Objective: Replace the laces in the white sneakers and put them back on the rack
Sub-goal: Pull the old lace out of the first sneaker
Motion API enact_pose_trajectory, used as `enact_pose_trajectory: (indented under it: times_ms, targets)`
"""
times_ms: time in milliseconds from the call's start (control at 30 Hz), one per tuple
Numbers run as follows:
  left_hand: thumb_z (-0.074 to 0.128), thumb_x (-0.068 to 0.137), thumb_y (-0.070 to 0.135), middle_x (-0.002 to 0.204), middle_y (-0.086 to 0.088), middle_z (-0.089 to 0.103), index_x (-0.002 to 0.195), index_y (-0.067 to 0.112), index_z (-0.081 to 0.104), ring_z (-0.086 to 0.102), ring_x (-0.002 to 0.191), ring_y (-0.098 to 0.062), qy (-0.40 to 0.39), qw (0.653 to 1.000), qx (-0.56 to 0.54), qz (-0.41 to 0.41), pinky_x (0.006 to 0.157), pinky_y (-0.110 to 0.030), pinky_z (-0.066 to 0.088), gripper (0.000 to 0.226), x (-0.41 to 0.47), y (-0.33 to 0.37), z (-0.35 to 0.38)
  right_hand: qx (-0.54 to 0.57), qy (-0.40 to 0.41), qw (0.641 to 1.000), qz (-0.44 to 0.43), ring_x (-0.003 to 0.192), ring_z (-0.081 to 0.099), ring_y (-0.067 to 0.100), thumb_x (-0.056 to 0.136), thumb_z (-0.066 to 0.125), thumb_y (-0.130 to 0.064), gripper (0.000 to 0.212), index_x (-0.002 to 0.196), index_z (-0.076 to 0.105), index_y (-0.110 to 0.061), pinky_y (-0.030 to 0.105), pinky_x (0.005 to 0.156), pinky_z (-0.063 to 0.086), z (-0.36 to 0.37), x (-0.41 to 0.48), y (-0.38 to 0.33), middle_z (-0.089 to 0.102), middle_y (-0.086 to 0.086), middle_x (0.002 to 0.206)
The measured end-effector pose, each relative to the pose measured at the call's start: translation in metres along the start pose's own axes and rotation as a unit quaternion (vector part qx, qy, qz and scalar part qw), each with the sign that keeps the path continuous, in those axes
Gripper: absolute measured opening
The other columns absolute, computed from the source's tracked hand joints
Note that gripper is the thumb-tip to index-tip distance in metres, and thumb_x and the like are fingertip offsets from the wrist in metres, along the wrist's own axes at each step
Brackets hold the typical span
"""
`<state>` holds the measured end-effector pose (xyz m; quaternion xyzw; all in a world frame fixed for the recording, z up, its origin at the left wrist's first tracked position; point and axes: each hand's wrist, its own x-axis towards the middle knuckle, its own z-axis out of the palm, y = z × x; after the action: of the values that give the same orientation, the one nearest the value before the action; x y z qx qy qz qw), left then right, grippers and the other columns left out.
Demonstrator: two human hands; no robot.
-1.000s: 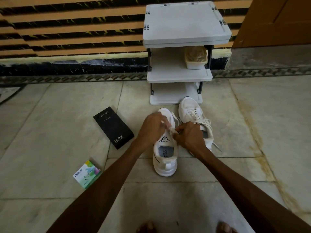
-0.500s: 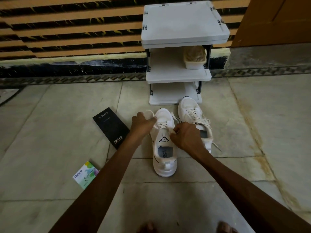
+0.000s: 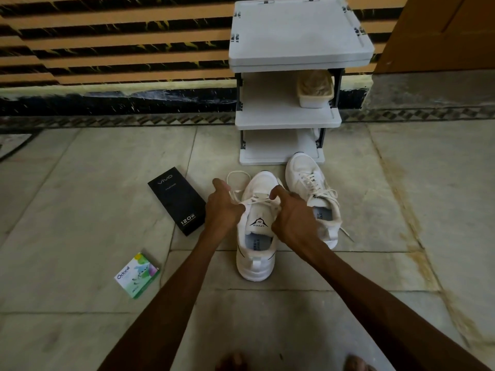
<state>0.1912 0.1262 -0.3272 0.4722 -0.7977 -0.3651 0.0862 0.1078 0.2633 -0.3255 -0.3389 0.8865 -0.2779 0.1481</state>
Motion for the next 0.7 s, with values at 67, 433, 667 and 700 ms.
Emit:
enact_pose_trajectory:
  times_ms: [67, 433, 667, 700]
  targets:
    - [0.076, 0.079, 0.012, 0.105, -0.009, 0.061, 0.113, 0.018, 0.035, 0.063, 0.089, -0.023, -0.007, 1.000, 0.018, 0.006, 0.065, -0.028, 0.052, 0.053, -0.001, 0.001, 0.000, -0.126, -0.032, 0.991, -0.021, 0.097, 0.061, 0.029, 0.073, 0.073, -0.011, 0.064, 0.128, 0.047, -0.030, 0.033, 0.067, 0.049, 0.001, 0.006, -0.005, 0.044, 0.009, 0.130]
    - [0.075, 0.080, 0.013, 0.106, -0.009, 0.060, 0.116, 0.014, 0.039, 0.062, 0.088, -0.023, -0.005, 0.999, 0.047, 0.018, 0.064, -0.027, 0.051, 0.051, -0.007, 0.009, -0.002, -0.096, -0.043, 0.994, -0.037, 0.090, 0.058, 0.024, 0.082, 0.067, -0.016, 0.022, 0.102, 0.061, -0.022, 0.034, 0.071, 0.050, 0.007, 0.026, -0.003, 0.047, 0.008, 0.118]
    - [0.076, 0.078, 0.015, 0.106, -0.012, 0.065, 0.116, 0.014, 0.039, 0.065, 0.093, -0.027, -0.018, 0.998, 0.045, 0.031, 0.071, -0.031, 0.054, 0.053, -0.006, 0.011, -0.001, 0.042, 0.024, 0.994, 0.094, 0.089, 0.056, 0.023, 0.073, 0.073, -0.012, 0.028, 0.098, 0.062, -0.020, 0.039, 0.076, 0.054, 0.003, 0.021, -0.001, 0.047, 0.005, 0.111]
    - [0.077, 0.079, 0.015, 0.104, -0.010, 0.065, 0.114, 0.015, 0.039, 0.066, 0.092, -0.026, -0.020, 0.998, 0.048, 0.037, 0.068, -0.028, 0.052, 0.052, -0.006, 0.012, -0.001, -0.018, 0.000, 0.997, 0.069, 0.095, 0.055, 0.025, 0.071, 0.077, -0.015, 0.038, 0.106, 0.062, -0.020, 0.043, 0.079, 0.055, 0.001, 0.023, -0.004, 0.044, 0.006, 0.116]
